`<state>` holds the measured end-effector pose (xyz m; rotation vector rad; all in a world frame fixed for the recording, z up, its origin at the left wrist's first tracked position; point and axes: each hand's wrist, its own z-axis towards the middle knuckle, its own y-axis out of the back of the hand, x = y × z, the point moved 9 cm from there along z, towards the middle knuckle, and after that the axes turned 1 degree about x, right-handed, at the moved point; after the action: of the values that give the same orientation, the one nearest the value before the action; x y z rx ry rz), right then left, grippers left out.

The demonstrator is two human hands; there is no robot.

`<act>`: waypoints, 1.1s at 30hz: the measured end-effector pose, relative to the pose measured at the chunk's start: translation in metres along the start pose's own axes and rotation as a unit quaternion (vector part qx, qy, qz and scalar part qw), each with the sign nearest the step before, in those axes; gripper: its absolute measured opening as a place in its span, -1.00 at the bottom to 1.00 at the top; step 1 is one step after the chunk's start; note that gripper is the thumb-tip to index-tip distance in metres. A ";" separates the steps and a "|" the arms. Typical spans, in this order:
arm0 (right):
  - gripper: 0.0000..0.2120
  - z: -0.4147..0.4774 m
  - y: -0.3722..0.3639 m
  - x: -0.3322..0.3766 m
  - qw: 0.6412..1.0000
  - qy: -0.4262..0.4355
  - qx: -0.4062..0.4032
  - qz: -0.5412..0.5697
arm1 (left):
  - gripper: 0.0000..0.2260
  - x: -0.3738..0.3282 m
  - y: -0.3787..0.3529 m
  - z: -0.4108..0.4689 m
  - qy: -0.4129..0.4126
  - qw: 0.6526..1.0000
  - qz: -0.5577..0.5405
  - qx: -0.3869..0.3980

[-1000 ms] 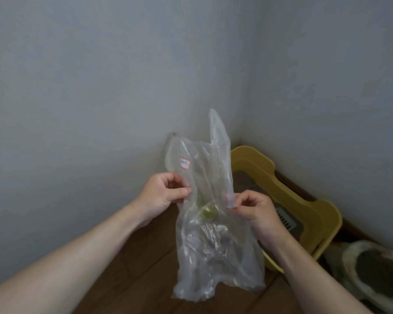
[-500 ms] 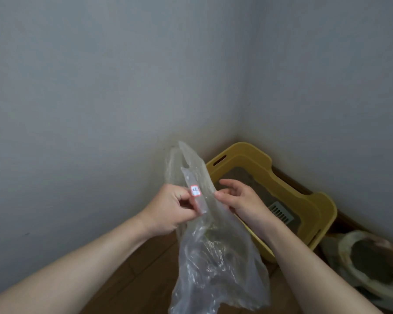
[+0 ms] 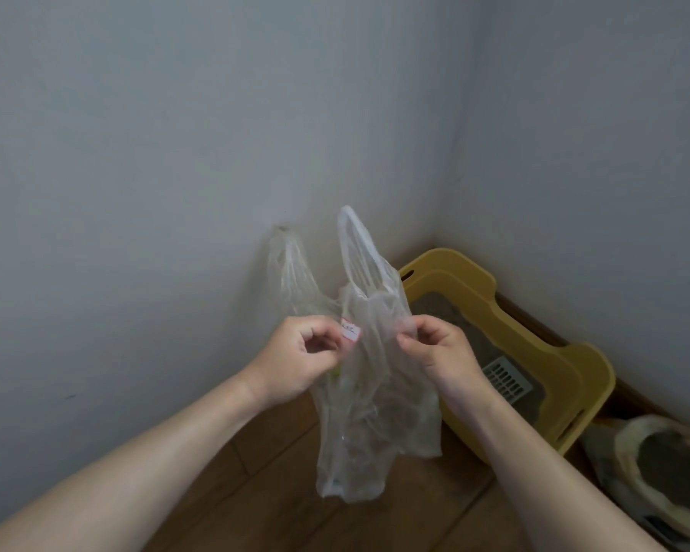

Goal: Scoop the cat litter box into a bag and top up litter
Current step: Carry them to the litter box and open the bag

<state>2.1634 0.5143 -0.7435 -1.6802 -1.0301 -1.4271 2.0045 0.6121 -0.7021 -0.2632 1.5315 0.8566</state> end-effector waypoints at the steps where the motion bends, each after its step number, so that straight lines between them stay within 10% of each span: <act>1: -0.82 0.000 0.001 0.000 1.000 0.005 0.002 0.002 | -0.82 0.002 0.006 0.002 0.001 0.999 0.008 -0.031; 6: -0.78 -0.002 0.002 -0.001 1.000 0.015 0.015 0.011 | -0.51 -0.011 0.019 0.012 -0.019 0.988 0.145 -0.044; 16: -0.93 -0.005 0.009 -0.013 0.999 -0.018 0.005 0.040 | -0.83 -0.033 0.017 0.003 -0.171 0.939 0.293 -0.063; 25: -0.59 0.008 -0.031 0.029 0.997 0.001 0.081 -0.020 | -0.74 -0.037 0.000 -0.009 -0.287 0.870 0.400 -0.030; 28: -0.92 0.013 -0.037 0.028 0.990 -0.009 0.038 -0.135 | -0.75 -0.032 -0.010 -0.015 -0.301 0.851 0.430 -0.005; 33: -0.77 0.019 -0.021 0.016 0.990 0.005 -0.072 -0.125 | -0.89 0.005 -0.020 -0.018 -0.235 0.863 0.441 0.078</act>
<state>2.1537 0.5425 -0.7308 -1.6887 -1.1902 -1.7044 2.0024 0.5882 -0.7149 0.7903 1.2064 1.3660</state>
